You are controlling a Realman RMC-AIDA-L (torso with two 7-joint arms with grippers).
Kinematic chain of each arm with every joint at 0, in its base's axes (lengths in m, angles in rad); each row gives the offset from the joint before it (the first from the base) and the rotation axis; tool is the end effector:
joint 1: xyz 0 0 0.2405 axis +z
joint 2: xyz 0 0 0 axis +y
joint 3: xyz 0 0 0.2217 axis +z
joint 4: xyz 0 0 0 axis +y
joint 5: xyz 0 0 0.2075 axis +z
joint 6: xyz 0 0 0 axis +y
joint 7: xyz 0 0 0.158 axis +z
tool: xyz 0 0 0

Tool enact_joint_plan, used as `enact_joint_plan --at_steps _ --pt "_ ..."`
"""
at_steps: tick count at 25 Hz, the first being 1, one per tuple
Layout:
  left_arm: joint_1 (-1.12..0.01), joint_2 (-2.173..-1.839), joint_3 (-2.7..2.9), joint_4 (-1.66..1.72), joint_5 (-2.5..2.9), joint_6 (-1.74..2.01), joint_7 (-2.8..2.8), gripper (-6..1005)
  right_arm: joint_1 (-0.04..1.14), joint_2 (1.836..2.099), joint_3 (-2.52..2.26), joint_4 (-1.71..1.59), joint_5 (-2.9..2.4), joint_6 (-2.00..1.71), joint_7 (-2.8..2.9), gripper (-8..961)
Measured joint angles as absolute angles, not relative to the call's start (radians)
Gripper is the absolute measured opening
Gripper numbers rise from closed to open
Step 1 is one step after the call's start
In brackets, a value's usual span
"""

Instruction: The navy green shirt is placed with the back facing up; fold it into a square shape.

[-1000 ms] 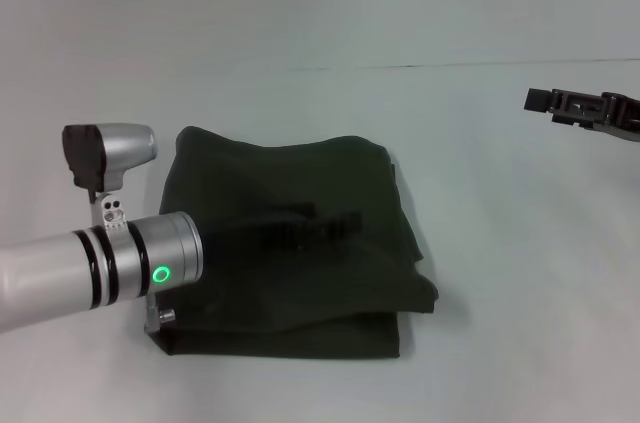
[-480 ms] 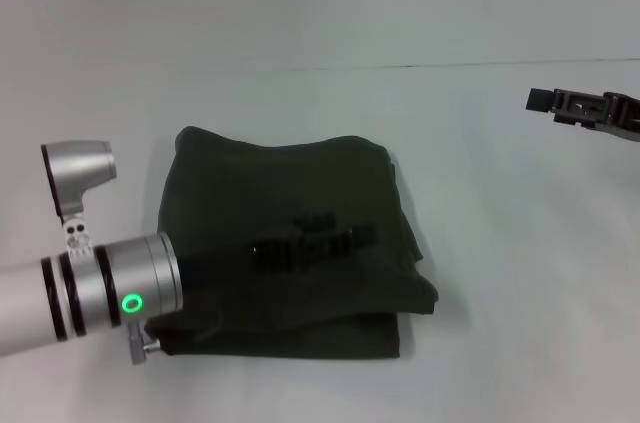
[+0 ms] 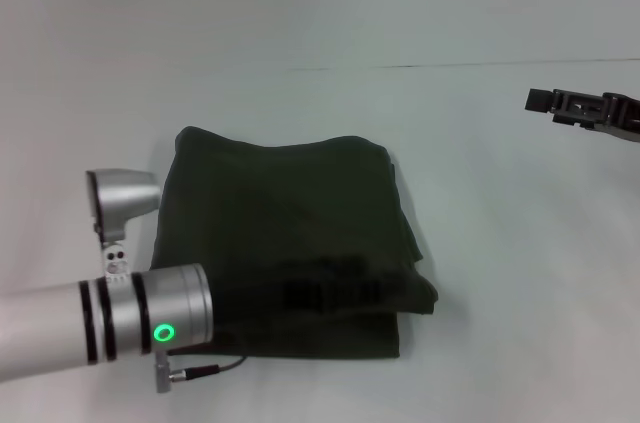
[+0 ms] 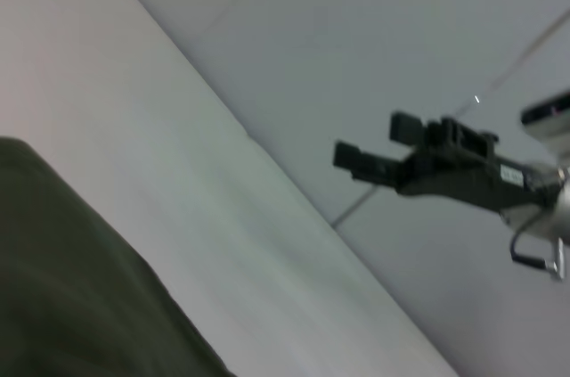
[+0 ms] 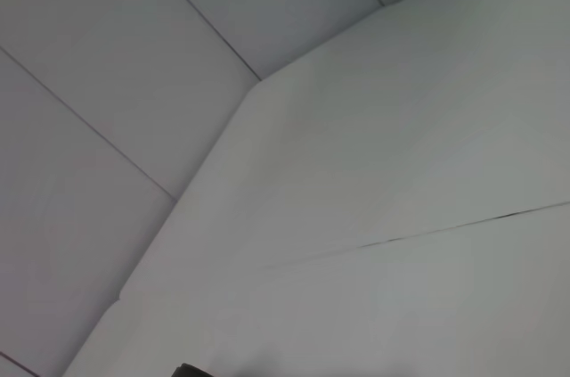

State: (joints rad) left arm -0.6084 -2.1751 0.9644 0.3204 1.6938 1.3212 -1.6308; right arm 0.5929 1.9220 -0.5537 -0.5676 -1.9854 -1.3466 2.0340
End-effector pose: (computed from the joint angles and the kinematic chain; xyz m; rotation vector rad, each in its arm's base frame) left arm -0.1918 0.2990 -0.0965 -2.6390 -1.3458 -0.9263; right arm 0.2658 0.3732 0.0751 -2.1641 1.4486 0.8088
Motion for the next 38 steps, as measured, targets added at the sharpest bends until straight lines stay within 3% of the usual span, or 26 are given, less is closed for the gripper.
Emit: enact_joint_plan --at_steps 19,27,38 --pt "-0.659 -2.171 1.21 0.345 1.694 1.345 -1.632 926 0.601 1.92 -0.554 -0.568 -1.986 -1.346 2.034 869" --pt "-0.62 -2.162 1.123 0.454 1.694 1.485 -1.635 926 0.599 1.918 -0.551 -0.569 -1.981 -1.35 2.025 869" --pt "-0.603 -2.164 0.83 0.475 1.693 1.138 -1.644 924 0.598 1.92 -0.552 -0.569 -1.98 -1.352 2.02 869"
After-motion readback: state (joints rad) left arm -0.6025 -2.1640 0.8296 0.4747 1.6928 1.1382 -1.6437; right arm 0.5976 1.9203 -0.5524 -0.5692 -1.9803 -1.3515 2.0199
